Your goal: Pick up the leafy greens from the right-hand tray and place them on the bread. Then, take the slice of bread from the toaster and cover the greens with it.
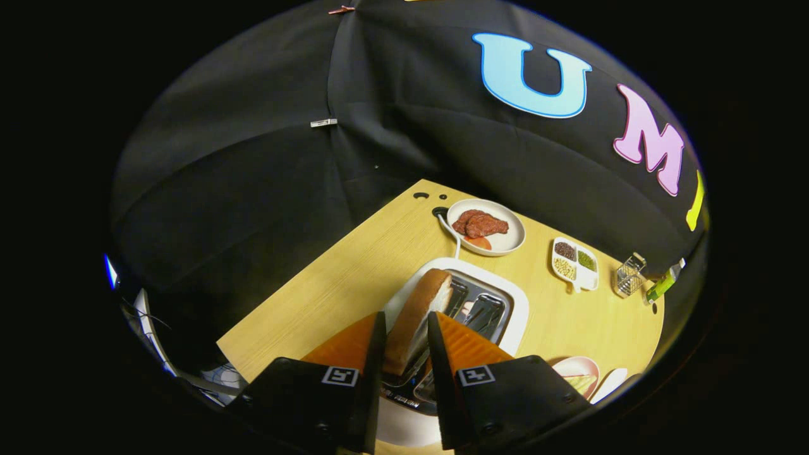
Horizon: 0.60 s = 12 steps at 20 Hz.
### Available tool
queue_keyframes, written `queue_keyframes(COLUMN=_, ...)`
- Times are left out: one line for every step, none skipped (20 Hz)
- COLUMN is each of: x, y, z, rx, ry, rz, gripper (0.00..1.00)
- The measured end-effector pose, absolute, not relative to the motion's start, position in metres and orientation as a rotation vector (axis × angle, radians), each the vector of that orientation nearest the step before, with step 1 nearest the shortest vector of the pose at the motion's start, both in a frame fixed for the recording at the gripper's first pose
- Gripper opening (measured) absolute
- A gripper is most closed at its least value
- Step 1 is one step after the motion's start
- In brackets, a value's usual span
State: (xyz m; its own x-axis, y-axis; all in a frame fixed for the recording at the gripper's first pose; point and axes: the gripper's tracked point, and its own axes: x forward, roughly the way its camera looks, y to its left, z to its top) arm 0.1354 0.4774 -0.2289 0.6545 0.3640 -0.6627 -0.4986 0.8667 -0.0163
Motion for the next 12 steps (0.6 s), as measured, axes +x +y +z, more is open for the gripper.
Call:
queue_keyframes(x=0.136, y=0.474, z=-0.227, rx=-0.214, ry=0.701, rz=0.491, gripper=0.42)
queue_keyframes(x=0.140, y=0.464, z=-0.225, rx=-0.216, ry=0.694, rz=0.454, gripper=0.35)
queue_keyframes(x=0.137, y=0.462, z=-0.226, rx=-0.183, ry=0.704, rz=0.447, gripper=0.28)
queue_keyframes(x=0.135, y=0.464, z=-0.228, rx=-0.157, ry=0.724, rz=0.454, gripper=0.23)
queue_keyframes(x=0.134, y=0.467, z=-0.227, rx=-0.152, ry=0.732, rz=0.469, gripper=0.18)
queue_keyframes(x=0.134, y=0.465, z=-0.223, rx=-0.154, ry=0.732, rz=0.478, gripper=0.16)
queue_keyframes(x=0.134, y=0.465, z=-0.219, rx=-0.140, ry=0.732, rz=0.488, gripper=0.13)
queue_keyframes(x=0.132, y=0.465, z=-0.213, rx=-0.119, ry=0.728, rz=0.498, gripper=0.13)
queue_keyframes(x=0.133, y=0.465, z=-0.207, rx=-0.099, ry=0.719, rz=0.500, gripper=0.13)
queue_keyframes(x=0.133, y=0.464, z=-0.198, rx=-0.083, ry=0.710, rz=0.506, gripper=0.13)
queue_keyframes(x=0.132, y=0.462, z=-0.188, rx=-0.074, ry=0.695, rz=0.508, gripper=0.13)
queue_keyframes(x=0.134, y=0.460, z=-0.179, rx=-0.067, ry=0.681, rz=0.508, gripper=0.13)
